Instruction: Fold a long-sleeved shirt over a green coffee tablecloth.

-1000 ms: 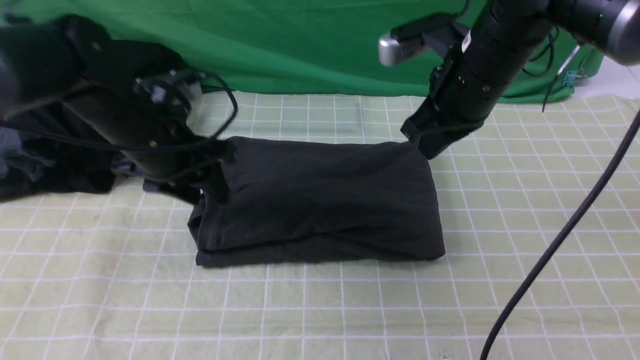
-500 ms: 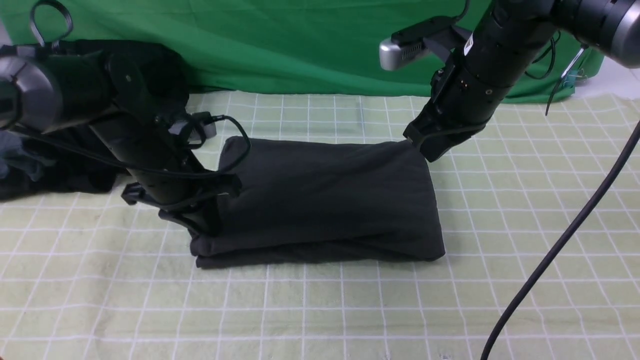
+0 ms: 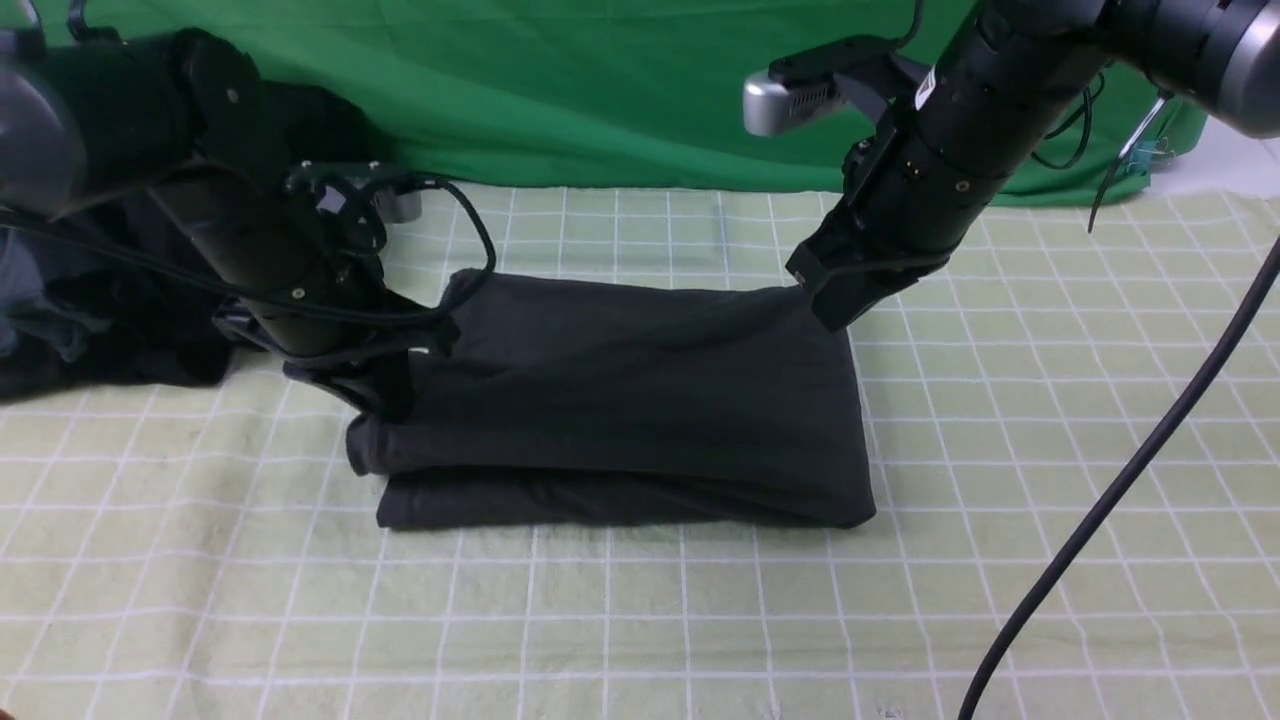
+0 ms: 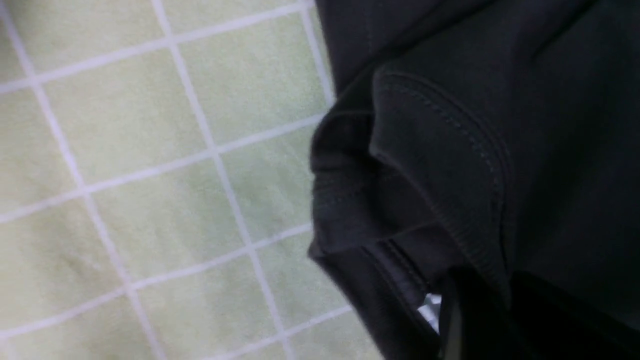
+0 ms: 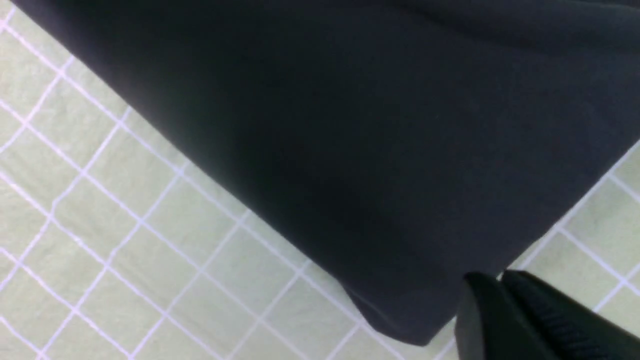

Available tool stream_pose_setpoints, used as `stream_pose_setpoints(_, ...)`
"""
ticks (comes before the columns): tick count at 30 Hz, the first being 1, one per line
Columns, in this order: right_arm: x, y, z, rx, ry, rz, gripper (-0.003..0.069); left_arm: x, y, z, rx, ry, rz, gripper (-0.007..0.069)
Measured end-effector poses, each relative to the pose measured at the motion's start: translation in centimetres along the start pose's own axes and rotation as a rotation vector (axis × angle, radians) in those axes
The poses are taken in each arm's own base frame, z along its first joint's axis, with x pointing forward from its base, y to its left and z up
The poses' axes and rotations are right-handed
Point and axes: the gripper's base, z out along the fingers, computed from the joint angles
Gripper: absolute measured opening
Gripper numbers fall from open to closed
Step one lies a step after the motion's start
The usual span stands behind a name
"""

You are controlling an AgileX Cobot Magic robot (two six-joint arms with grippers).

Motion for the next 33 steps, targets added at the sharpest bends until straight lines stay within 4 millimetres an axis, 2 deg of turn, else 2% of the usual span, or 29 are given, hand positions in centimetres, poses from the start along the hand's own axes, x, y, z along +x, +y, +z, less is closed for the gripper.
stream_pose_setpoints(2,0.0,0.0,0.0,-0.001,0.000,-0.001,0.0095,0.2,0.4,-0.1,-0.053,0.014,-0.020,0.0177)
stream_pose_setpoints(4,0.0,0.0,0.0,-0.001,0.000,-0.002,0.0139,0.5,0.8,-0.8,-0.098,0.040,-0.053,0.0277)
stream_pose_setpoints(5,0.0,0.0,0.0,-0.001,0.000,-0.002,0.0143,0.5,0.8,-0.8,-0.101,0.045,-0.055,0.0286)
stream_pose_setpoints(7,0.0,0.0,0.0,-0.001,0.000,-0.002,0.0199,0.7,0.8,-1.9,-0.122,0.065,-0.067,0.0414)
stream_pose_setpoints(8,0.0,0.1,0.0,-0.002,0.000,-0.003,0.0215,0.7,0.8,-2.3,-0.127,0.066,-0.070,0.0445)
stream_pose_setpoints(9,0.0,0.1,0.0,-0.002,0.000,-0.003,0.0215,0.7,0.8,-2.5,-0.129,0.061,-0.075,0.0453)
stream_pose_setpoints(11,0.0,0.2,0.0,-0.002,0.001,-0.006,0.0231,0.4,0.7,-3.8,-0.133,0.043,-0.079,0.0527)
stream_pose_setpoints(15,-0.1,0.8,0.2,-0.009,0.002,-0.015,0.0231,-0.2,0.4,-5.8,-0.121,-0.025,-0.108,0.0554)
stream_pose_setpoints(17,-0.1,0.9,0.2,-0.012,0.002,0.000,0.0224,-0.4,-0.2,-6.1,-0.053,-0.060,-0.127,0.0522)
stream_pose_setpoints(18,-0.1,1.0,0.2,-0.014,0.002,0.017,0.0209,-0.7,-0.8,-6.0,0.020,-0.082,-0.128,0.0477)
stream_pose_setpoints(21,-0.1,1.2,0.7,-0.019,0.016,0.052,0.0127,-1.7,-2.3,-5.0,0.167,-0.134,-0.108,0.0296)
stream_pose_setpoints(22,-0.2,1.2,1.3,-0.029,0.027,0.066,0.0078,-2.1,-3.0,-4.1,0.205,-0.136,-0.100,0.0211)
stream_pose_setpoints(23,-0.2,1.1,1.6,-0.031,0.032,0.070,0.0070,-2.2,-3.1,-4.0,0.210,-0.137,-0.099,0.0177)
stream_pose_setpoints(24,-0.2,1.0,2.9,-0.049,0.053,0.091,0.0027,-2.5,-4.0,-2.2,0.233,-0.106,-0.081,0.0075)
stream_pose_setpoints(25,-0.2,1.1,3.1,-0.054,0.056,0.094,0.0024,-2.5,-4.0,-2.2,0.234,-0.105,-0.076,0.0066)
stream_pose_setpoints(27,-0.1,0.9,4.9,-0.070,0.094,0.111,0.0008,-2.4,-4.4,-0.2,0.234,-0.045,-0.065,0.0020)
stream_pose_setpoints(28,0.2,0.7,6.8,-0.080,0.139,0.121,0.0003,-2.2,-4.2,1.9,0.214,0.018,-0.061,0.0001)
stream_pose_setpoints(30,1.1,0.6,9.4,-0.089,0.212,0.137,0.0003,-1.5,-3.6,4.4,0.168,0.081,-0.073,-0.0006)
stream_pose_setpoints(31,1.4,0.6,9.8,-0.091,0.226,0.139,0.0003,-1.4,-3.5,4.7,0.163,0.084,-0.073,-0.0006)
stream_pose_setpoints(33,3.0,0.6,12.0,-0.080,0.290,0.144,0.0003,-0.8,-3.1,5.9,0.139,0.103,-0.096,-0.0006)
